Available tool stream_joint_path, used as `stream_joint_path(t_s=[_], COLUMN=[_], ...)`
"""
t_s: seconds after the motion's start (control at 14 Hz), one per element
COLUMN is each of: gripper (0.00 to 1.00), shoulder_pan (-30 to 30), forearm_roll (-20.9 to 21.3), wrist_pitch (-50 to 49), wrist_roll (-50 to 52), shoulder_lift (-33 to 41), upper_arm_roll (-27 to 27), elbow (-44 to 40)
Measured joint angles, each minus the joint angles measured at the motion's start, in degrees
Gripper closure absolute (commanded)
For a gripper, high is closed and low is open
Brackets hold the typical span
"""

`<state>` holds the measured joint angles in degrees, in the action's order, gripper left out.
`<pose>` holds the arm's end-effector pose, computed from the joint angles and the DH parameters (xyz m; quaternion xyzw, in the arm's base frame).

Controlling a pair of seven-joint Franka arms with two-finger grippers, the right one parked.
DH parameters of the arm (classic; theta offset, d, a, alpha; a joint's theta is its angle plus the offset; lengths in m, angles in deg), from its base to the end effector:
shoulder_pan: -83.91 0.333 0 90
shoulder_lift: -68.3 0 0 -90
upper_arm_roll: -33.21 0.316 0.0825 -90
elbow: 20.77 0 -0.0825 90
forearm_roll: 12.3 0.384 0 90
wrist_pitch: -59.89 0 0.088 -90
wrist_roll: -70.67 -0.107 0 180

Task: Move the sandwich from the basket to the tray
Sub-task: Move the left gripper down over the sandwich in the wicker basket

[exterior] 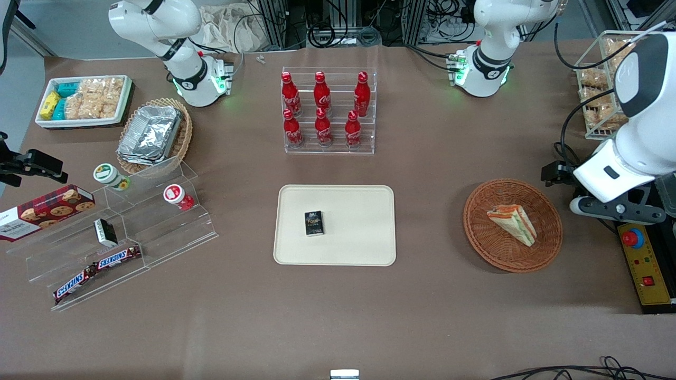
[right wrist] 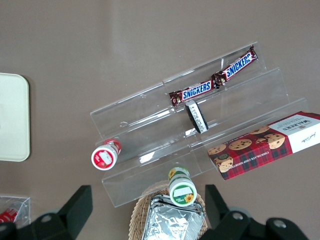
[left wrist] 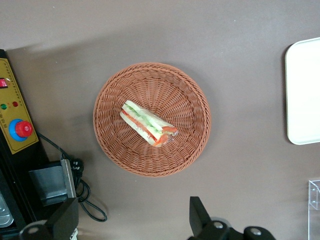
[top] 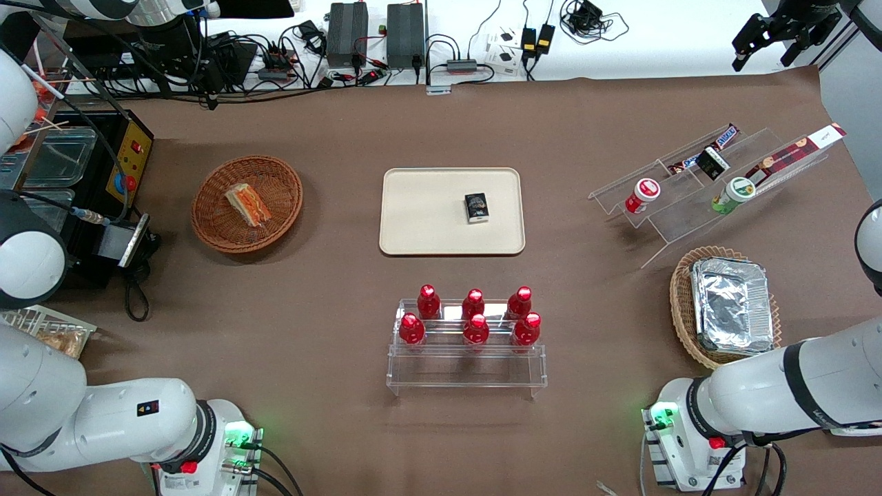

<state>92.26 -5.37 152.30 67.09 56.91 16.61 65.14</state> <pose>0.6091 -0.0600 0.5501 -0.9931 0.1062 0.0372 0.0335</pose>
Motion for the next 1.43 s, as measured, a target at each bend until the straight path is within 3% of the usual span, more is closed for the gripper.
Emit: stream_joint_path(t_s=[0.36,0.64,0.79,1.0,1.43], gripper=[0.0,0.0,0.0,0.0,0.0], shoulder_pan=[0.1,-0.2,-0.1,0.2,0.4], forearm_roll=[0.1,2.5,0.2,-2.6,-2.6], wrist_pitch=[-0.4,1.5,1.8,3.5,23.8], wrist_roll=[0.8,3.0,6.3,12.3,39.9], shoulder_lift=[-1.3,-3.3,-3.8,-4.7,-4.8], upper_arm_roll=[0.1,0.1,0.3,1.9,3.5], elbow=[0.1,2.2,2.4,4.2,18.2])
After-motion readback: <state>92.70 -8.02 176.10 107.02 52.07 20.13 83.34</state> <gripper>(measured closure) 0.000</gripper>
